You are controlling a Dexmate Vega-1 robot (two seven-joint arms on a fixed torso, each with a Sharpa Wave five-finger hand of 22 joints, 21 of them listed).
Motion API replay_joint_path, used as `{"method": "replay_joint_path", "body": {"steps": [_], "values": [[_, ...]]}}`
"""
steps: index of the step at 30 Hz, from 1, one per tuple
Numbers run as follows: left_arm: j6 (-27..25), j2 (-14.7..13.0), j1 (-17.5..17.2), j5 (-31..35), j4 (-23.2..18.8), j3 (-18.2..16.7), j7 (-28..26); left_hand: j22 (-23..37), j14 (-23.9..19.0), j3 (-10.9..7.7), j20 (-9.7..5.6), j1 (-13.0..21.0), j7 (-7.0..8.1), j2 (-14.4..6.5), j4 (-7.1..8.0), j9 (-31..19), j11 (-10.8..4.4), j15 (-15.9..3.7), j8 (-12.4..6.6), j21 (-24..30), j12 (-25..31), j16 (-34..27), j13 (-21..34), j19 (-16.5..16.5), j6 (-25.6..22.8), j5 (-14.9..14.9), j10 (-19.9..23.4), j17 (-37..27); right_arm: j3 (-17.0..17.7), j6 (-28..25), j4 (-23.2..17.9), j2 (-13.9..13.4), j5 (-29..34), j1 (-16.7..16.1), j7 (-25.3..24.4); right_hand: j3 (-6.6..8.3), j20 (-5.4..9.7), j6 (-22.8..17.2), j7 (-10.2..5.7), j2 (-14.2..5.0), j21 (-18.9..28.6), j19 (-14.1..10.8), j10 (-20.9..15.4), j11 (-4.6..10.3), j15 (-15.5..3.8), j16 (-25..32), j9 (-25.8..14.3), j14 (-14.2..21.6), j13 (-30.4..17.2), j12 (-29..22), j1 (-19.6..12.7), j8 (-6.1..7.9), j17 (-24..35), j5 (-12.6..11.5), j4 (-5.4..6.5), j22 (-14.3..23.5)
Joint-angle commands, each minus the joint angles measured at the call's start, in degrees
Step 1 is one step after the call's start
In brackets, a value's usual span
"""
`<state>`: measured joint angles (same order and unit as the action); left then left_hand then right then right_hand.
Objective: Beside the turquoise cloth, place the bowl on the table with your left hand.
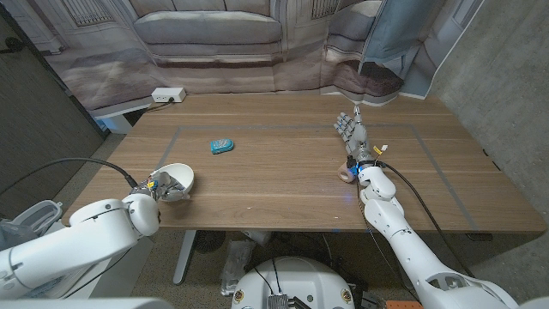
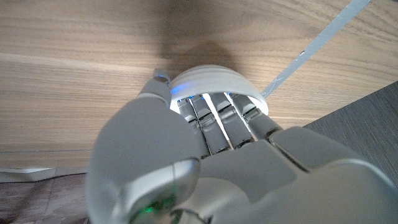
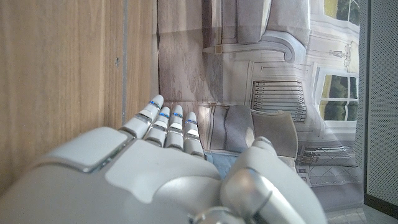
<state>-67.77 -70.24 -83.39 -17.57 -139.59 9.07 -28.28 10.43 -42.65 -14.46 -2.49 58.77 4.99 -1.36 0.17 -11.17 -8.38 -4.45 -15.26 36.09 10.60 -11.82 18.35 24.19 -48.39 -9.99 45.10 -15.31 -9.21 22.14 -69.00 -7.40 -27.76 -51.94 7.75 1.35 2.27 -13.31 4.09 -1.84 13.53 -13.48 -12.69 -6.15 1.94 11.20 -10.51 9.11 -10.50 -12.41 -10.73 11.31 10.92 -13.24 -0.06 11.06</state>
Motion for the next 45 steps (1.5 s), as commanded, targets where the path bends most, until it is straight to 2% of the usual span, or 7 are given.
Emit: {"method": "replay_joint_path", "body": {"steps": [1,6,12,22,33,45], "values": [[3.2,-0.3,-2.8,-0.3,-0.1,-3.2,-2.0,0.0,2.0,0.33,0.02,-1.3,-0.2,0.3,0.57,-0.2,0.34,-3.41,0.74,-0.7,-0.4,0.6,-0.1,-1.1,1.3,-0.7,-2.1,0.2,-0.2,0.1,-0.1,-0.1,0.1,-0.3,-0.3,-0.2,0.04,-0.3,-0.24,-0.23,-0.2,-0.5,-0.7,-0.02,0.17,0.1,-0.2,0.5,-0.3,0.0,-0.2,-0.04,0.2,-0.5,0.04,0.1],[3.6,0.2,-3.4,0.0,-0.2,-4.0,-2.6,0.0,3.9,1.0,0.52,-2.8,-0.58,0.5,1.33,-0.2,0.28,-2.78,1.45,-1.4,-0.3,0.6,-0.2,-1.9,2.7,-0.9,-3.9,0.3,-0.2,0.1,-0.1,-0.2,0.1,-0.1,-0.4,-0.23,0.03,-0.3,-0.26,-0.23,-0.2,-0.5,-0.7,0.07,0.16,0.1,-0.2,0.5,-0.3,0.0,-0.2,-0.04,0.2,-0.5,0.03,0.1],[2.6,0.7,-3.6,0.3,-0.8,-4.6,-3.1,0.1,4.5,1.53,0.81,-3.8,-0.49,0.8,1.78,-0.2,0.37,-2.59,1.53,-1.7,0.2,0.5,-0.3,-2.3,2.7,-1.0,-3.6,0.4,-0.1,0.0,0.4,-0.2,-0.1,0.3,0.0,-0.25,0.02,-0.3,-0.28,-0.23,-0.2,-0.5,-0.8,0.09,0.2,0.1,-0.2,0.5,-0.3,0.0,-0.2,-0.03,0.2,-0.5,0.02,0.1],[4.3,2.5,-7.5,2.0,-1.6,-9.5,-3.7,0.1,4.3,2.2,1.1,-5.1,-0.38,1.1,2.43,-0.2,0.67,-2.37,1.63,-1.7,0.7,-0.1,-0.2,-1.9,2.7,-1.2,-2.9,0.3,0.2,0.3,0.5,-0.2,0.2,0.3,-0.1,-0.28,0.01,-0.3,-0.33,-0.24,-0.3,-0.5,-0.7,0.08,0.14,0.1,-0.2,0.5,-0.3,0.0,-0.2,-0.03,0.2,-0.5,0.0,0.1],[5.7,3.6,-7.2,4.4,-1.4,-9.7,-3.2,0.2,3.8,2.51,1.09,-5.9,-0.39,1.1,2.85,-0.2,1.03,-2.32,1.46,-1.7,1.1,-0.6,-0.2,-1.5,2.2,-1.4,-2.3,0.2,0.3,0.2,-0.1,-0.5,0.0,0.0,-0.3,-0.32,0.0,-0.3,-0.37,-0.26,-0.3,-0.5,-0.8,0.11,0.14,0.0,-0.2,0.5,-0.3,0.0,-0.2,-0.04,0.2,-0.5,-0.02,0.1],[7.5,3.3,-7.0,6.2,-1.2,-10.6,-1.4,0.2,3.8,2.66,1.14,-6.4,-0.53,0.9,3.2,-0.2,0.98,-2.3,1.6,-1.9,1.1,-0.8,-0.1,-1.4,2.3,-1.5,-2.7,0.2,0.5,0.3,-1.4,-0.9,-0.4,-1.2,-1.0,-0.39,-0.01,-0.3,-0.41,-0.27,-0.4,-0.5,-0.8,0.09,0.16,0.0,-0.2,0.4,-0.3,0.0,-0.2,-0.05,0.2,-0.5,-0.03,0.1]]}}
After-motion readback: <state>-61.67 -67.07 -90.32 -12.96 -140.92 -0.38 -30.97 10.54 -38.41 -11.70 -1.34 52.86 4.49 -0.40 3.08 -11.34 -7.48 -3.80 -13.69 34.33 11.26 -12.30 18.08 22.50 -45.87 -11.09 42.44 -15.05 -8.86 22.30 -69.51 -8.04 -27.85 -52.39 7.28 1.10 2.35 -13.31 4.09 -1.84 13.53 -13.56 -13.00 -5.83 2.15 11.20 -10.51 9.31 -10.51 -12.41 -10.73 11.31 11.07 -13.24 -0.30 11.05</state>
